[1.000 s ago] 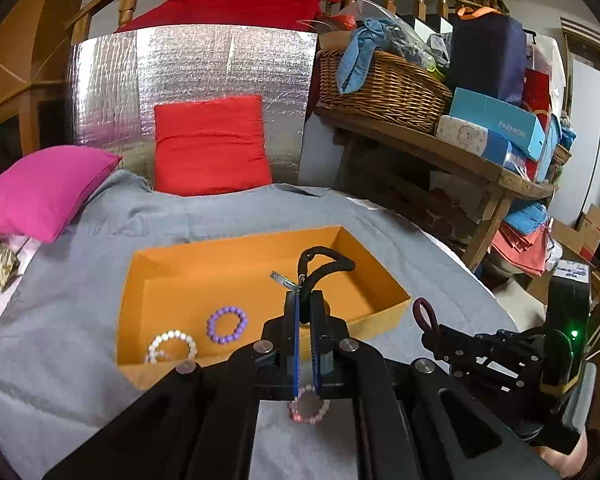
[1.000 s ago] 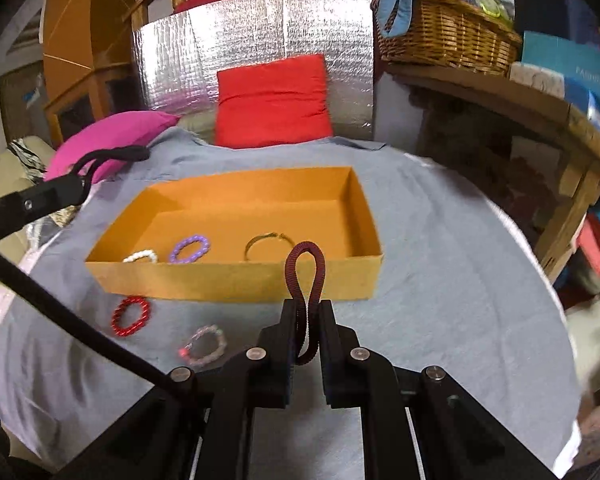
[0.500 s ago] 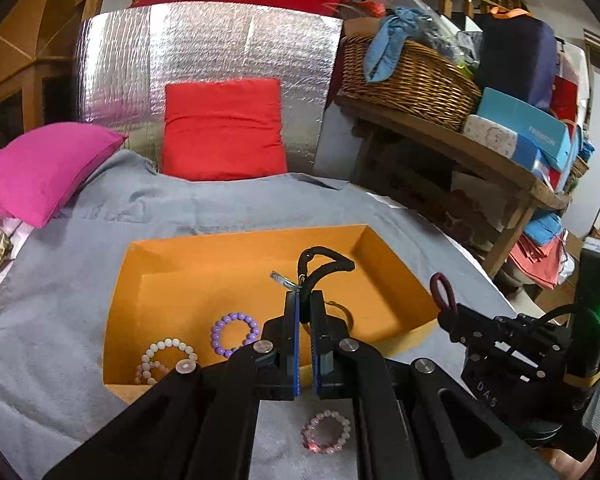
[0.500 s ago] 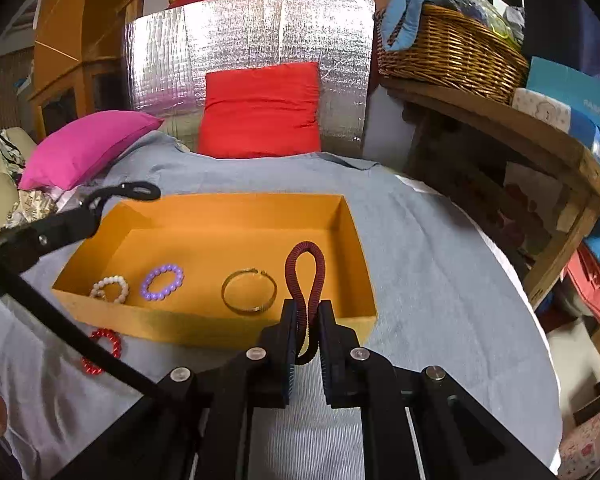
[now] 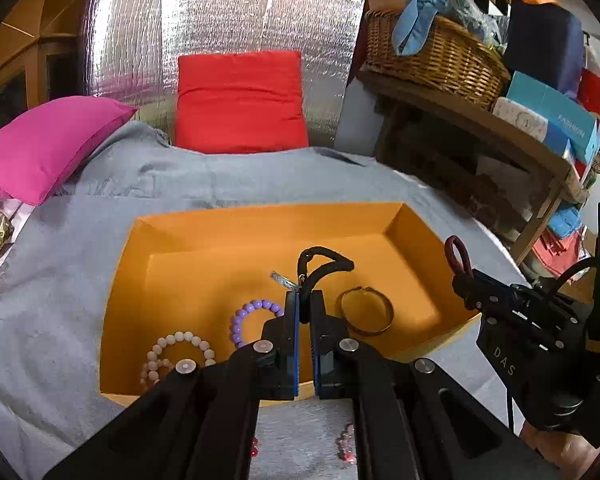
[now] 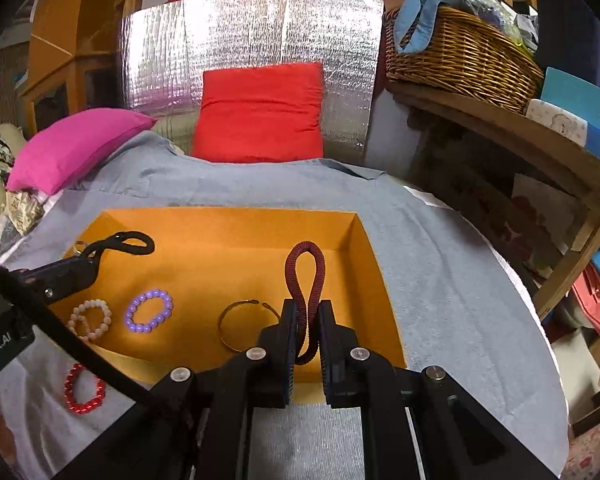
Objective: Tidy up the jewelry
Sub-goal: 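Carry both items over the orange box and open both tools to drop them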
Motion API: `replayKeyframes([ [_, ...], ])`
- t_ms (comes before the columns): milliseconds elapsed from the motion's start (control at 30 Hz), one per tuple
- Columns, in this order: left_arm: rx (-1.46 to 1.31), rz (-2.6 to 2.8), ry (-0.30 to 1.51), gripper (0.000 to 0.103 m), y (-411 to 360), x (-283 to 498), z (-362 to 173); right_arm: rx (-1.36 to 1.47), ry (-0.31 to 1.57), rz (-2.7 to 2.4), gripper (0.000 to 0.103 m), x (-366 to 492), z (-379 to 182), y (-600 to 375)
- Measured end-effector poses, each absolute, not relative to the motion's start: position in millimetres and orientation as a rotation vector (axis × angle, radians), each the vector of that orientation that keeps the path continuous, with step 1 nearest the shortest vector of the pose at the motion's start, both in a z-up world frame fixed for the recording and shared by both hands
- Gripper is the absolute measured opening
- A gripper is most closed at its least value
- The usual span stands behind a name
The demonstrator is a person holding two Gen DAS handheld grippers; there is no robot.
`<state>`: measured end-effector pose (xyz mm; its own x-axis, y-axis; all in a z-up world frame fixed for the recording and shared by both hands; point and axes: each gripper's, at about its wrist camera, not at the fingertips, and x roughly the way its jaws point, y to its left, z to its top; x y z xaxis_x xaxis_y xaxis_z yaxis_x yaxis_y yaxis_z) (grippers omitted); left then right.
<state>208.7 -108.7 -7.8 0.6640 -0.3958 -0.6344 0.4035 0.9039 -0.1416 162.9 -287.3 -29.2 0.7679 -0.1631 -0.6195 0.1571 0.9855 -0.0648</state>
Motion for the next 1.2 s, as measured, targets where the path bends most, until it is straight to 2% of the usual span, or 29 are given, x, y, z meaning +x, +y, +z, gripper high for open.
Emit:
replayKeyframes([
  [567,0.047,-0.434,0.813,0.005,-114,221,-47,0.151,0.755,-0.118,0.011,191,-60,-314],
  [1000,0.067,-0.489,0.827,0.005,-126,221,-51,0.262,0.81,-0.122,0.011,205,-76,-334],
  [1200,0.093,-0.5,0.83,0.005,-130,220,-50,0.261,0.814,-0.13,0.015,207,-75,-332],
])
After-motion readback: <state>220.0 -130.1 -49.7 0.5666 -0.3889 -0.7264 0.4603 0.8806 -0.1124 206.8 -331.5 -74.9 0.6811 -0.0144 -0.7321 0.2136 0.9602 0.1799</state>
